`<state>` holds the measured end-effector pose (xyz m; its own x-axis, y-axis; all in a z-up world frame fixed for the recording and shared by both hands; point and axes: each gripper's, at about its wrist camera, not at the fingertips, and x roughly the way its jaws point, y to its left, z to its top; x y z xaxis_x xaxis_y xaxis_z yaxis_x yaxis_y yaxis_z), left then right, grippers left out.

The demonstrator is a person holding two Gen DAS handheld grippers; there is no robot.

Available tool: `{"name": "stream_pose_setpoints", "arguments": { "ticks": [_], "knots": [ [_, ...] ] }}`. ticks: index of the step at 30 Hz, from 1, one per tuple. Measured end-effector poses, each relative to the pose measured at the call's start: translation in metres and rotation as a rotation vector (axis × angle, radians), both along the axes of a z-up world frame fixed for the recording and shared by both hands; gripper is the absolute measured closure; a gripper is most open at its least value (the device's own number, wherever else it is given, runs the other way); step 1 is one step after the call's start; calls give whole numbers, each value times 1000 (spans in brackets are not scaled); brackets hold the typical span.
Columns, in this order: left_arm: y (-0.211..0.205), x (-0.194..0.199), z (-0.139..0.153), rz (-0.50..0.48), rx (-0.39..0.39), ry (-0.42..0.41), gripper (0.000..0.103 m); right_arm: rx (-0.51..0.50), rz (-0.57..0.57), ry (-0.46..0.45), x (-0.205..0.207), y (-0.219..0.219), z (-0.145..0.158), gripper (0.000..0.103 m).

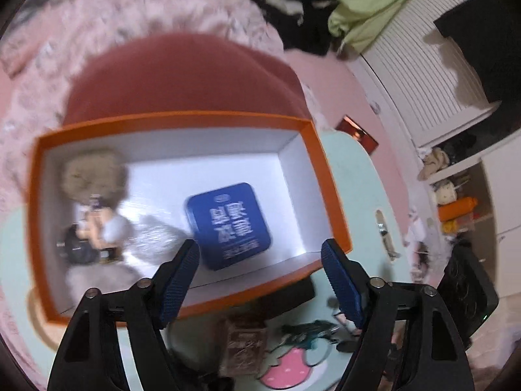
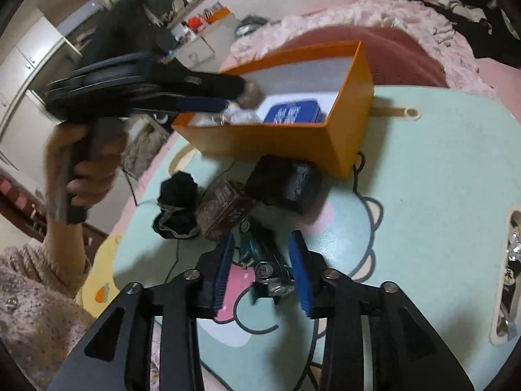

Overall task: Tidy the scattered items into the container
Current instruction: 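Grasp the green toy car in the box with the right tool, set it on the table, then lift the blue tin out of the box with the left tool, set it on the table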

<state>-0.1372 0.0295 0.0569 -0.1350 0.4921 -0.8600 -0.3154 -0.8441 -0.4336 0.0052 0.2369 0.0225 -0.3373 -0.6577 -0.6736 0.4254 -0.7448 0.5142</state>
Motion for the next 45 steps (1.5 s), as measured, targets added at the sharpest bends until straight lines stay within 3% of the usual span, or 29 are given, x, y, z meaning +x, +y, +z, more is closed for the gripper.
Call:
{"name": "stream_pose_setpoints", "arguments": {
  "ticks": [7,11,18,21,23,28,38,41,45],
  "knots": [
    [16,-18,-17,43,-122,-54,37,-70,-38,6,1,21,0,59],
    [28,-19,-21,59,-215,-9,35,-89,-48,-18,0,26,-5,59],
    [44,-21,-37,-6,-323,-10,31,-124,-58,-67,-3,28,-17,59],
    [54,-13,-42,-65,-376,59,28,-135,-66,-74,-4,31,-19,59],
    [54,-11,-42,-71,-381,78,36,-139,-76,-80,-4,33,-20,59],
    [40,-12,-32,-60,-243,69,37,-126,-82,-75,-3,35,-20,59],
    [-11,48,66,-60,79,309,37,-42,-81,-52,-7,27,-14,59],
    [-39,70,77,-2,96,373,37,-38,-91,-40,-15,25,-7,59],
    [-79,98,56,121,19,386,37,41,-168,-1,-37,25,4,59]
  ]
}}
